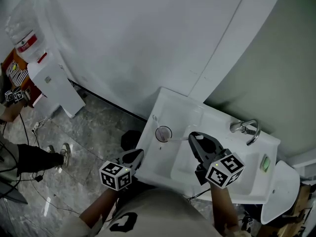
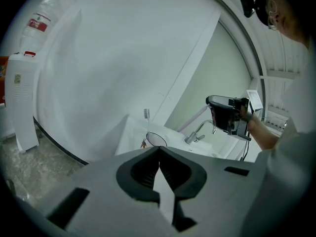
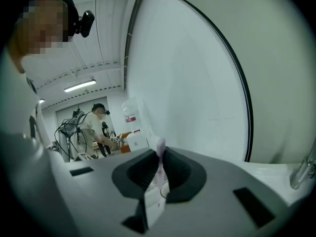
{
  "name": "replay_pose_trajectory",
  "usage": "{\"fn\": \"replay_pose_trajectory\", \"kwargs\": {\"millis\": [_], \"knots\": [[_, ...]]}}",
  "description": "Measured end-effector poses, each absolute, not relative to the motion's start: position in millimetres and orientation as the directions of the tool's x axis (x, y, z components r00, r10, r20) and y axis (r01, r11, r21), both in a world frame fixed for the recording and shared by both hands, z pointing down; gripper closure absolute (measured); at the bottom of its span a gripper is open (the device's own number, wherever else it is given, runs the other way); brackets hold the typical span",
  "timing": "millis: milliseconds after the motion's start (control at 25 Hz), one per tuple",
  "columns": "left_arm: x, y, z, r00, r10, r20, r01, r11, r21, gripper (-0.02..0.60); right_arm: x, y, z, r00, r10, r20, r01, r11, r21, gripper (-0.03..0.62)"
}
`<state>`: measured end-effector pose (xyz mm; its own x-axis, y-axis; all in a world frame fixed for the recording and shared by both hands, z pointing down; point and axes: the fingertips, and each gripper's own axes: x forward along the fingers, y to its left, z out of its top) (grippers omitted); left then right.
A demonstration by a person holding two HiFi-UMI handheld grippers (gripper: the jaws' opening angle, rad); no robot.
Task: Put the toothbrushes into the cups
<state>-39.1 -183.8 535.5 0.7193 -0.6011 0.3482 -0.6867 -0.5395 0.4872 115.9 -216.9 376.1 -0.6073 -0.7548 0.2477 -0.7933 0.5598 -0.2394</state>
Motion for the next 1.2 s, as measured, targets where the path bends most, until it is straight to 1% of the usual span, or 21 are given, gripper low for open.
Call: {"fn": "replay_pose_trajectory", "kwargs": {"millis": [1200], "knots": [[-41,-183,534,0.707,-0.598,0.379,-0.702,-0.523,0.484,0.561,102,-246,431,-0.597,-0.726,0.341,-0.802,0.551,-0.231,0.556]]}}
